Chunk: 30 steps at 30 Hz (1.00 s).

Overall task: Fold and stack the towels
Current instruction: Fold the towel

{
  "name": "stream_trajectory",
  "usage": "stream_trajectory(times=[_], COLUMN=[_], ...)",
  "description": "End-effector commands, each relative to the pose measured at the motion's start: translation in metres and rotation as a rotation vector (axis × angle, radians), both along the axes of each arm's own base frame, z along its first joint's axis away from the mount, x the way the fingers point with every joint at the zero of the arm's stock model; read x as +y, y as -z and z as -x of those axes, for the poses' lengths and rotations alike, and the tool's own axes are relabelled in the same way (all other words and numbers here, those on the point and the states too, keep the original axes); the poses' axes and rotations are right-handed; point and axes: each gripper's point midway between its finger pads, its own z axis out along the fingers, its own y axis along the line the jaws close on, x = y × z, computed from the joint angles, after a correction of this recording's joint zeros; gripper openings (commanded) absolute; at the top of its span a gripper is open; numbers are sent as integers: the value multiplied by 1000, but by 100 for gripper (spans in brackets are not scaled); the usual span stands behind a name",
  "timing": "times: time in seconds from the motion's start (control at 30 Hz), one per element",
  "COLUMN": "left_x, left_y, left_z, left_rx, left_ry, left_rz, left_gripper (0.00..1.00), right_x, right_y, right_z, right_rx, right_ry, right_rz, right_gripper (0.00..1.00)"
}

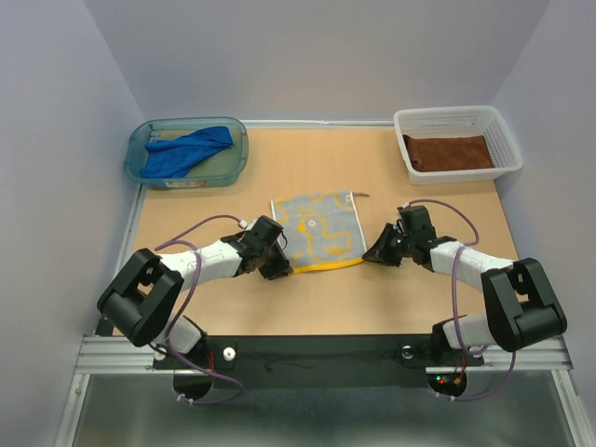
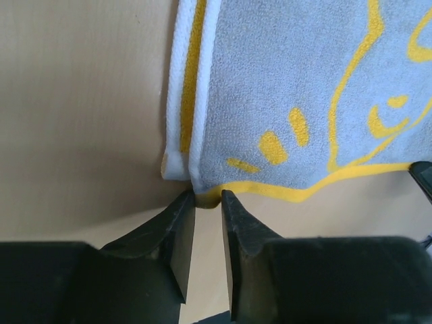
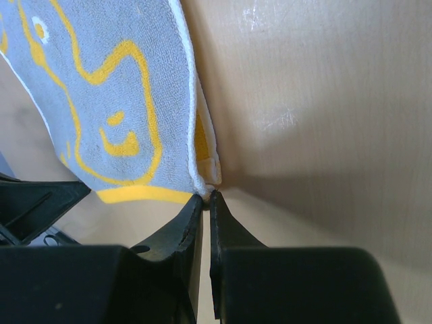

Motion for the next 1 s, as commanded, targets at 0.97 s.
stream_trajectory(times=[0.97], left_x=[55], left_y=[-155], left_z=[-153], left_rx=[-419], left_ry=[-28], left_rz=[-179], left_gripper=[0], right_x=[24], right_y=[-144], right_z=[-141], right_rx=[-381], right_ry=[24], right_rz=[-17], right_gripper=[0])
